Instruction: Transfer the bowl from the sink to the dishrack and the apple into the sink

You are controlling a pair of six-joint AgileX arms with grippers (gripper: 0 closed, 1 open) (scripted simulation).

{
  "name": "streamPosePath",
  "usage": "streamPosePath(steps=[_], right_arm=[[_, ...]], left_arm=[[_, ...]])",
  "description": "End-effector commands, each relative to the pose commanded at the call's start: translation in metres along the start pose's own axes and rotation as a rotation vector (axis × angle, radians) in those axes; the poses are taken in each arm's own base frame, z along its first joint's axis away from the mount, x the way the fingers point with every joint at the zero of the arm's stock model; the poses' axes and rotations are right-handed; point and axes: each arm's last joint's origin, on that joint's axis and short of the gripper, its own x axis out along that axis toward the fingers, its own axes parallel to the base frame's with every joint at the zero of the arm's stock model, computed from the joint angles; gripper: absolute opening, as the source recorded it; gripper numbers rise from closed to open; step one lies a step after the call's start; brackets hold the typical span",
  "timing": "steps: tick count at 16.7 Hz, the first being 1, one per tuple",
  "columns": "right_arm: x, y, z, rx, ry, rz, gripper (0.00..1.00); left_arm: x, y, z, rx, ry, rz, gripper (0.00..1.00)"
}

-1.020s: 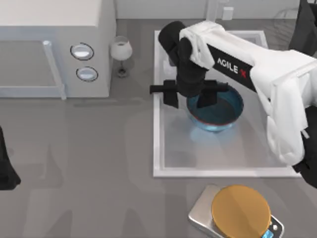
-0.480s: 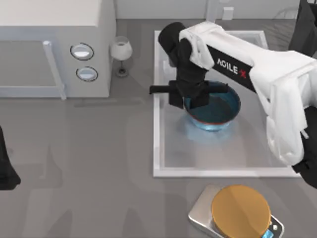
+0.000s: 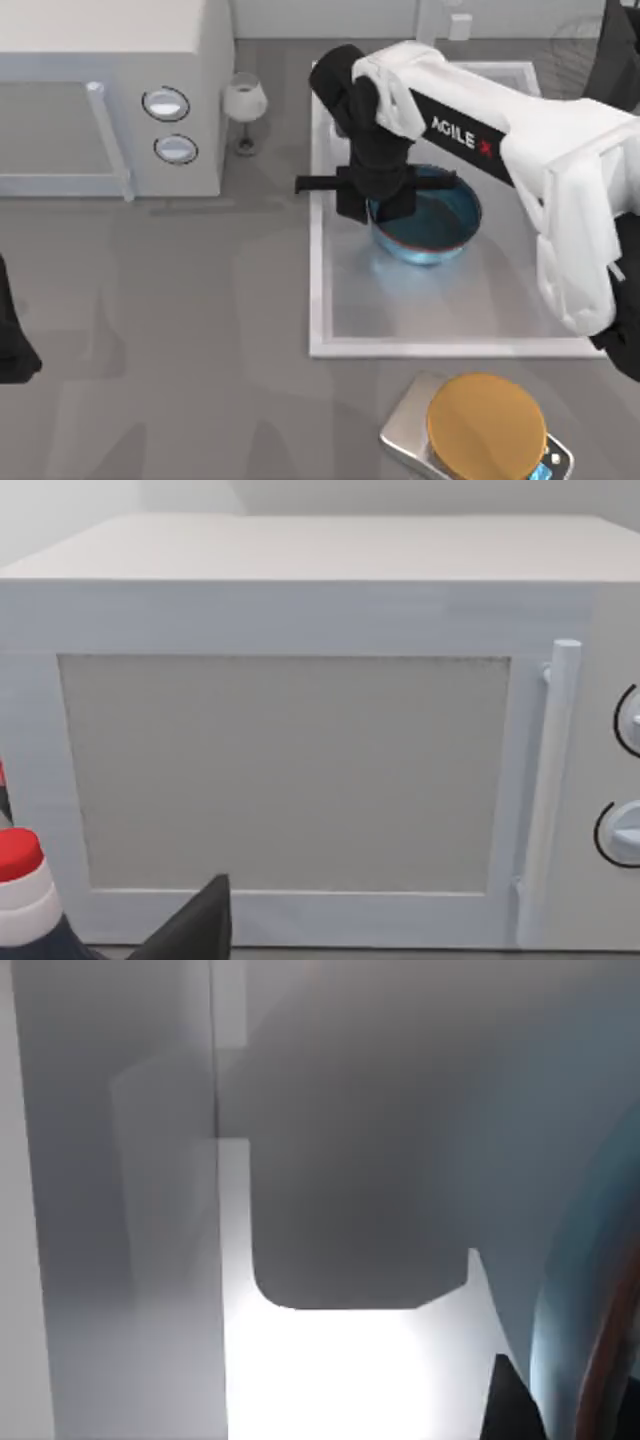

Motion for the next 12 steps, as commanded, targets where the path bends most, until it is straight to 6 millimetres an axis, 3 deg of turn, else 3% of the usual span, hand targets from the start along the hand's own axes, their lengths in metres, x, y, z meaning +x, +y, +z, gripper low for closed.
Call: streamPosePath(steps=[3,7,10,12], right_arm=[[-0.045,0.022,-0.026,-0.002,0.031,-0.017,0.00],[-0.141,0.038,-0.068,-0.004,0.012,-0.013,0.00],[-0.214,0.035,-0.099,0.008,-0.036,0.026,0.00],[-0.265,0.024,-0.130,0.011,-0.059,0.051,0.00]], left_arm=[[0.000,0.000,0.000,0.000,0.000,0.000,1.00],[0.000,0.000,0.000,0.000,0.000,0.000,1.00],[0.000,0.000,0.000,0.000,0.000,0.000,1.00],[0.000,0.000,0.000,0.000,0.000,0.000,1.00]])
